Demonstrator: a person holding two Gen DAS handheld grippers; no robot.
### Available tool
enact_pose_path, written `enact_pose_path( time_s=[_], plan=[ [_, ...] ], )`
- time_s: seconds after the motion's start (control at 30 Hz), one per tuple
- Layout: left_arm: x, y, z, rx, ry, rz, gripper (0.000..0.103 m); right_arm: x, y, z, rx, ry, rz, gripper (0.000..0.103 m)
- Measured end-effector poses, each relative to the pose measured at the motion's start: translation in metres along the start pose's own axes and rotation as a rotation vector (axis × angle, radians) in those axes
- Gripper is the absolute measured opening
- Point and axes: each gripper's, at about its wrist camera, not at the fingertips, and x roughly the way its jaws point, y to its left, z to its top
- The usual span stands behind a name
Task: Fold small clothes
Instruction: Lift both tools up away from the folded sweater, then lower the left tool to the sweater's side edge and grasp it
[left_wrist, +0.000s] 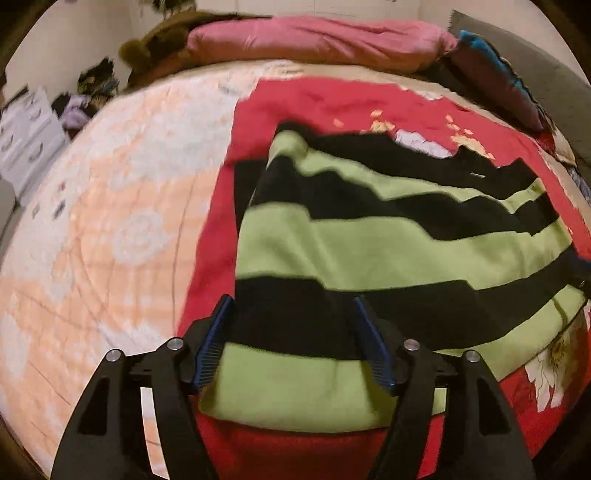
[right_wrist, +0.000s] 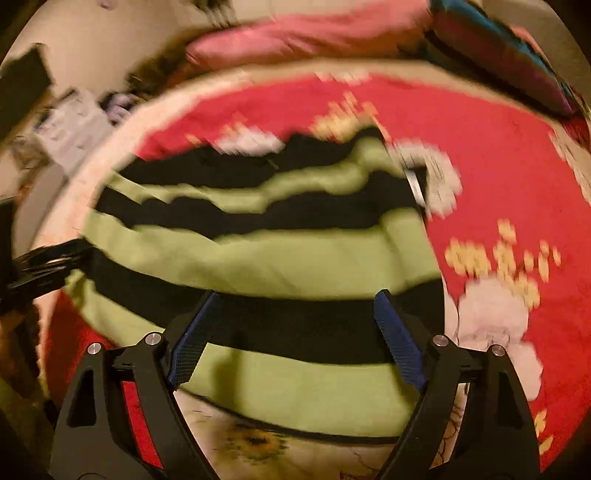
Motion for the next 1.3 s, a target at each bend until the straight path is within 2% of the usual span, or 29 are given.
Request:
enact_pose_path(
  time_s=[0.07, 0.17, 0.3, 0.43, 0.63, 0.8, 1.13, 1.3],
  plan=[
    [-0.001, 0.005, -0.001, -0.032, -0.001, -0.015, 0.068, 0.007, -0.008, -0.004, 0.041, 0.02, 0.007, 0.078],
    [-0.005, 0.006, -0.002, -0.027, 0.001, -0.005, 0.07, 0.003, -0.002, -0.005, -0.004, 0.01, -0.016, 0.078],
    [-0.018, 0.005, -0.002, -0.034, -0.013, -0.01, 0.077, -0.021, -0.002, -0.004, 0.033, -0.046, 0.044, 0.082],
    [-0.028, 0.004, 0.002, -0.033, -0.033, -0.005, 0.084, -0.043, -0.001, -0.002, 0.029, -0.107, 0.037, 0.092],
    [-0.046, 0.006, 0.004, -0.048, -0.059, -0.003, 0.094, -0.066, 0.002, 0.002, 0.038, -0.164, 0.036, 0.094],
    [-0.062, 0.011, 0.006, -0.06, -0.093, 0.018, 0.096, -0.078, 0.015, 0.002, 0.0, -0.196, 0.029, 0.094],
    [-0.071, 0.028, 0.006, -0.094, -0.11, 0.027, 0.098, -0.083, 0.077, -0.007, -0.136, -0.192, 0.081, 0.094],
    [-0.062, 0.047, 0.008, -0.142, -0.09, -0.012, 0.098, -0.07, 0.119, -0.018, -0.248, -0.175, 0.086, 0.094]
  ],
)
